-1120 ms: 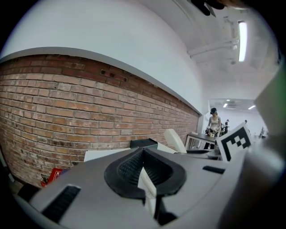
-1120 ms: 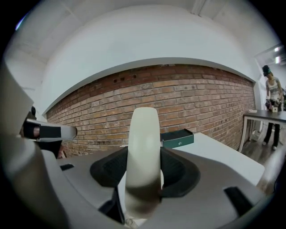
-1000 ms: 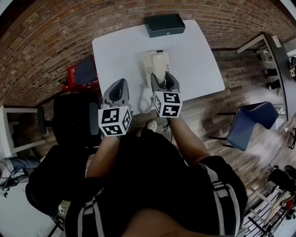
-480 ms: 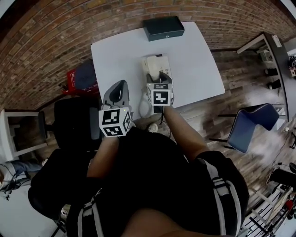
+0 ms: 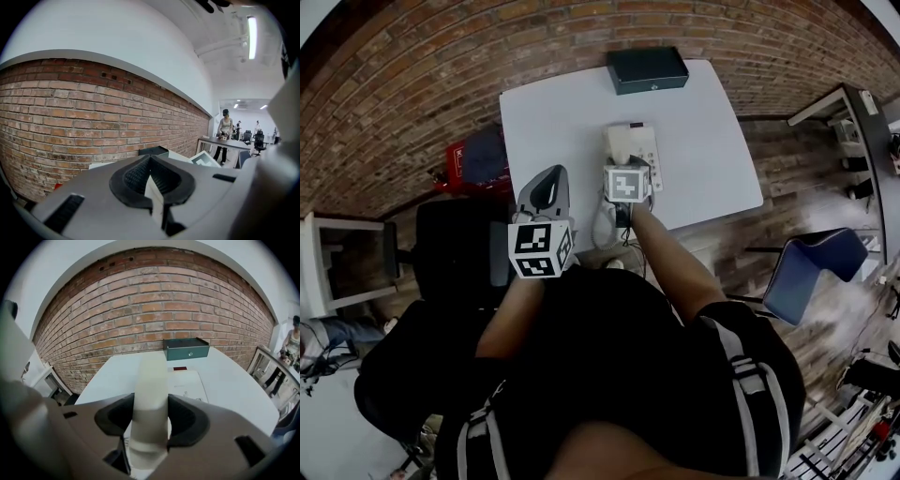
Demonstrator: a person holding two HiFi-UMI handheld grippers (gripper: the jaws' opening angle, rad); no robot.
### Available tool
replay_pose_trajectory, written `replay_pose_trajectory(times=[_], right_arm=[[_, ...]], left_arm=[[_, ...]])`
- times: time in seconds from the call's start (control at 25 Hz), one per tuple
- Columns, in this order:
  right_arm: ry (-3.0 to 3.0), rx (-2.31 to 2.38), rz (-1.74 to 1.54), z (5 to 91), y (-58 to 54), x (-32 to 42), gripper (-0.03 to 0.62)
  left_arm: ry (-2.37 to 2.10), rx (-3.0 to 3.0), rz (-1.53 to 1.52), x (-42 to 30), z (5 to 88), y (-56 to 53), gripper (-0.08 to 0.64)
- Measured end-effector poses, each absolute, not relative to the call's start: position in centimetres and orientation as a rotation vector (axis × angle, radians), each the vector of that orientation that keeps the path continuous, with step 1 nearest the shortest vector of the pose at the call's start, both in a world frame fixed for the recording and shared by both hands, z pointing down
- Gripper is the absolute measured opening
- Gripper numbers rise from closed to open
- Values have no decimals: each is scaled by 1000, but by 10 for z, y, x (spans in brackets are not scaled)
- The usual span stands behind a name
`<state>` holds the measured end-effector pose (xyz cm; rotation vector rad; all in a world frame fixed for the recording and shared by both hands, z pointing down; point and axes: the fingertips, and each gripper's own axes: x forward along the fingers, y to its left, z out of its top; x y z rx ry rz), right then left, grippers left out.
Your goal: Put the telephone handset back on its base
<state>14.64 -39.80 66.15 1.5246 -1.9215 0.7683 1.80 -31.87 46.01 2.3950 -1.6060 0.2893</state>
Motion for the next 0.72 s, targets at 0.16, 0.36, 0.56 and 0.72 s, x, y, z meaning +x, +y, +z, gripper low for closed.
replay_pose_trajectory(times=[0.16,0.36,0.56,0.72], right_arm=[[-1893,1513,795,670,-400,145,202],[-1864,1476,766,675,-401,138,202],[-1826,1457,740,688,-402,137,202],[-1812,1459,718,688,-406,135,202]], left_arm=[[-1618,2390,285,11,458,-321,-2],[-1646,2374,273,-3,454,-321,-2],[-1664,2361,266,-13,453,-318,-2],[-1672,2351,262,-21,454,-317,-2]])
